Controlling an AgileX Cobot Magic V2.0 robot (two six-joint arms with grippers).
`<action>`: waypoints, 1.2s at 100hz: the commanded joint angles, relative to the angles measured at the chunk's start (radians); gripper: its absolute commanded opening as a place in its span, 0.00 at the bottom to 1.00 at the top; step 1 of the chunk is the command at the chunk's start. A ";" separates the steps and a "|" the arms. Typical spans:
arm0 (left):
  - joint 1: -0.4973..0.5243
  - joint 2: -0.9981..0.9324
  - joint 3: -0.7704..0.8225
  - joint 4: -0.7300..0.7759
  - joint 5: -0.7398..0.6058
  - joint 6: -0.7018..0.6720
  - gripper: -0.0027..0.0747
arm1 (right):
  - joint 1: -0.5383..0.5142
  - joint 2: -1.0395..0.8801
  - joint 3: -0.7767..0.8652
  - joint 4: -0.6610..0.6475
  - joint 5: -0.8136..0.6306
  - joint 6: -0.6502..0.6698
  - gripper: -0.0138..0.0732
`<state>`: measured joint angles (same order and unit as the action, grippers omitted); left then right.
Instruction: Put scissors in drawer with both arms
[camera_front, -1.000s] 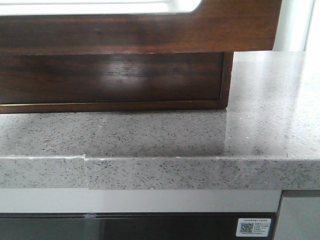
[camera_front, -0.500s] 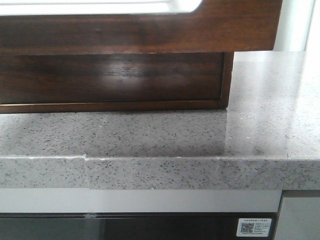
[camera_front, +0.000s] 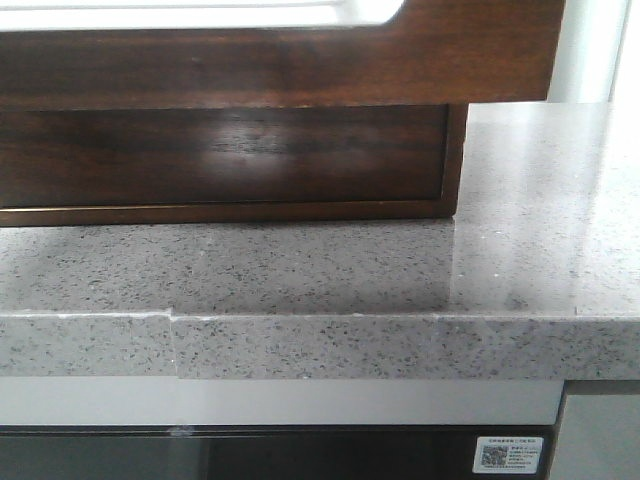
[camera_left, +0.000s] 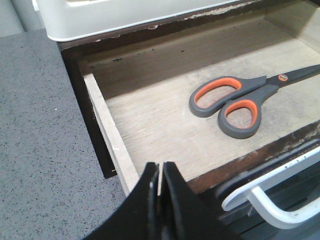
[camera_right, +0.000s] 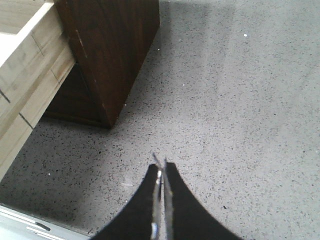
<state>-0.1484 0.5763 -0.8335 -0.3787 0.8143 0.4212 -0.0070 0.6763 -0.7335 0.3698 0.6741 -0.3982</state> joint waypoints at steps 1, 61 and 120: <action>-0.009 0.005 -0.034 -0.030 -0.068 -0.003 0.01 | -0.007 -0.003 -0.026 0.013 -0.067 -0.005 0.08; 0.071 -0.514 0.735 0.027 -0.749 -0.052 0.01 | -0.007 -0.001 -0.026 0.013 -0.067 -0.005 0.08; 0.071 -0.610 0.862 0.246 -0.803 -0.335 0.01 | -0.007 -0.001 -0.026 0.013 -0.067 -0.005 0.08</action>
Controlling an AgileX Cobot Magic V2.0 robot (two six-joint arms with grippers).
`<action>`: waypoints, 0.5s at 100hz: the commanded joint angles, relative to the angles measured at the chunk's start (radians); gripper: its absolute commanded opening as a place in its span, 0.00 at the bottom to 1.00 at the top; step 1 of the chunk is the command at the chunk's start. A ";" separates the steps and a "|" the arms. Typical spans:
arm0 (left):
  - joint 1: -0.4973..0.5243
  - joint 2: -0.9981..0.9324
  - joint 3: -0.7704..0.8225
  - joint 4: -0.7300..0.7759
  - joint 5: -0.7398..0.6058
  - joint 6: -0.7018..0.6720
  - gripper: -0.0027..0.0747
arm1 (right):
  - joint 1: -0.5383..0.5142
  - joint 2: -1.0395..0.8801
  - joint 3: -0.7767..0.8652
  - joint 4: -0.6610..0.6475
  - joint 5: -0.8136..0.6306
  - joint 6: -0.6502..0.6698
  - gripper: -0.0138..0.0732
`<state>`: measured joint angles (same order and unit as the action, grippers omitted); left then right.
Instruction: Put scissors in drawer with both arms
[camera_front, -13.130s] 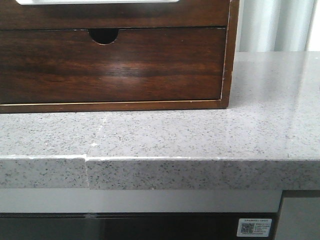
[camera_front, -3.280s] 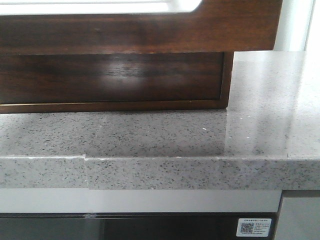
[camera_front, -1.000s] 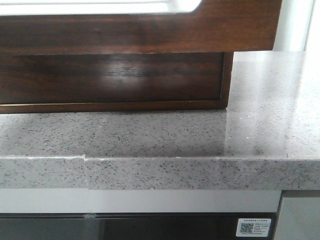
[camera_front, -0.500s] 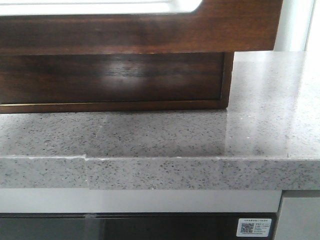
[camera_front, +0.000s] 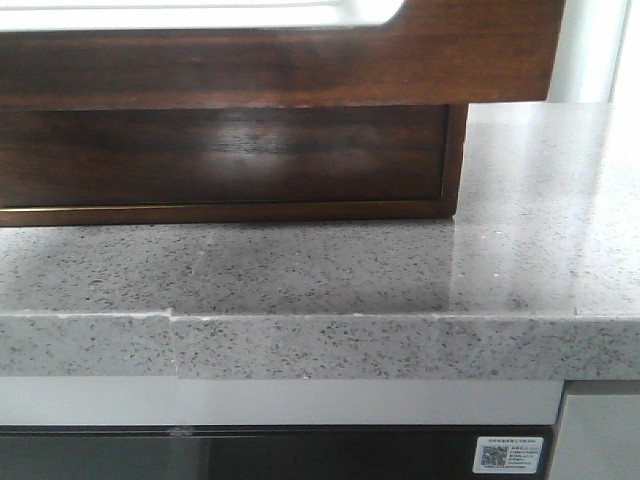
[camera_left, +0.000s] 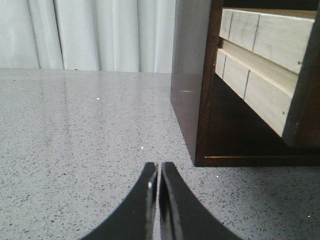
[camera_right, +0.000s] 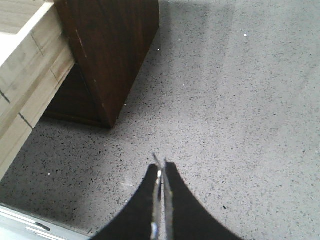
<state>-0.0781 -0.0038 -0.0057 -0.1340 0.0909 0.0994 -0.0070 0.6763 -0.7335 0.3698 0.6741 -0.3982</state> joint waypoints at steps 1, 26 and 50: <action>0.001 -0.030 0.034 0.001 -0.080 -0.013 0.01 | -0.007 -0.001 -0.026 0.013 -0.067 -0.005 0.08; 0.001 -0.030 0.034 0.001 -0.080 -0.013 0.01 | -0.007 -0.001 -0.026 0.013 -0.067 -0.005 0.08; 0.001 -0.030 0.034 0.001 -0.080 -0.013 0.01 | 0.009 -0.127 0.064 0.020 -0.152 -0.005 0.08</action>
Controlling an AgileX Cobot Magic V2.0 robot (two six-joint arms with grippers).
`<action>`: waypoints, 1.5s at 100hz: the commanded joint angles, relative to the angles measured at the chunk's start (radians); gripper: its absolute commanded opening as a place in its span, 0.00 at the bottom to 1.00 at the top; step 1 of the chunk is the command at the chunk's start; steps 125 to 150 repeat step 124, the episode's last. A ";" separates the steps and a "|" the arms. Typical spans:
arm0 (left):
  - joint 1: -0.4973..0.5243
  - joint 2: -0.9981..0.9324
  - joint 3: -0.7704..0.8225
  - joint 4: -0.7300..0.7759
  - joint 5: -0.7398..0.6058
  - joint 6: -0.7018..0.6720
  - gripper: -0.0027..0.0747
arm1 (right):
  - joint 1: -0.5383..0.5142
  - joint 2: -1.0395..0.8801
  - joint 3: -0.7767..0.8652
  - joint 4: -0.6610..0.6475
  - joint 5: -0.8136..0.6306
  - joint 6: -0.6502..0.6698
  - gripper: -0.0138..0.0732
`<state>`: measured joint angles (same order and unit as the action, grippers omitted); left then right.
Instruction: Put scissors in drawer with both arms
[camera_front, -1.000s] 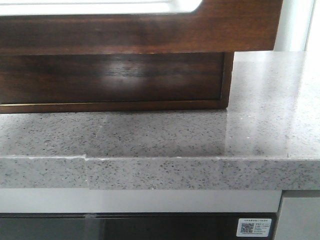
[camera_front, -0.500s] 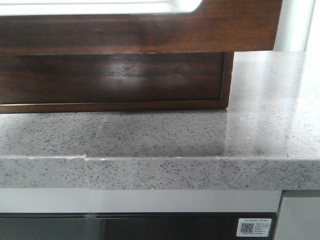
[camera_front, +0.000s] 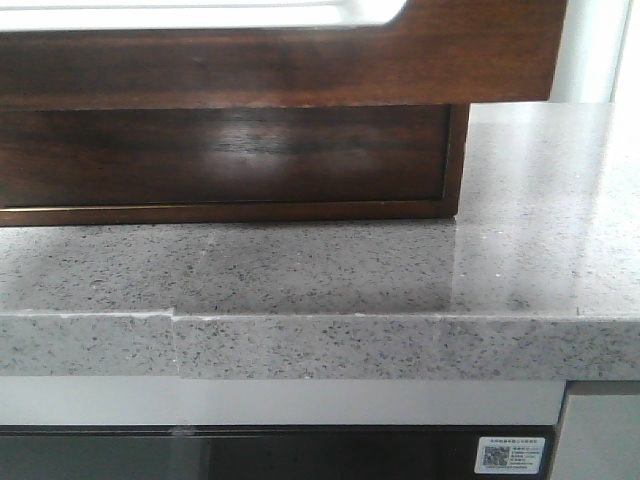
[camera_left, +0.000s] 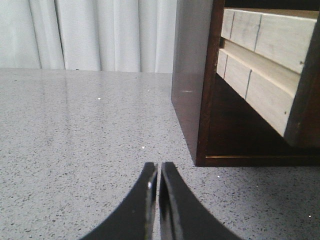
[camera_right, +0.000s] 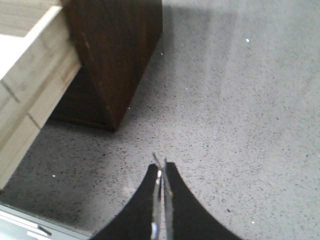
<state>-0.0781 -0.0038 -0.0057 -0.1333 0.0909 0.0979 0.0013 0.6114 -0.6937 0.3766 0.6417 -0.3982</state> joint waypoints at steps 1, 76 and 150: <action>0.001 -0.030 0.034 0.001 -0.080 -0.011 0.01 | 0.001 -0.079 0.042 0.006 -0.131 -0.005 0.08; 0.001 -0.030 0.034 0.001 -0.080 -0.011 0.01 | -0.002 -0.642 0.721 -0.414 -0.723 0.441 0.08; 0.001 -0.030 0.034 0.001 -0.080 -0.011 0.01 | -0.002 -0.642 0.721 -0.413 -0.721 0.441 0.08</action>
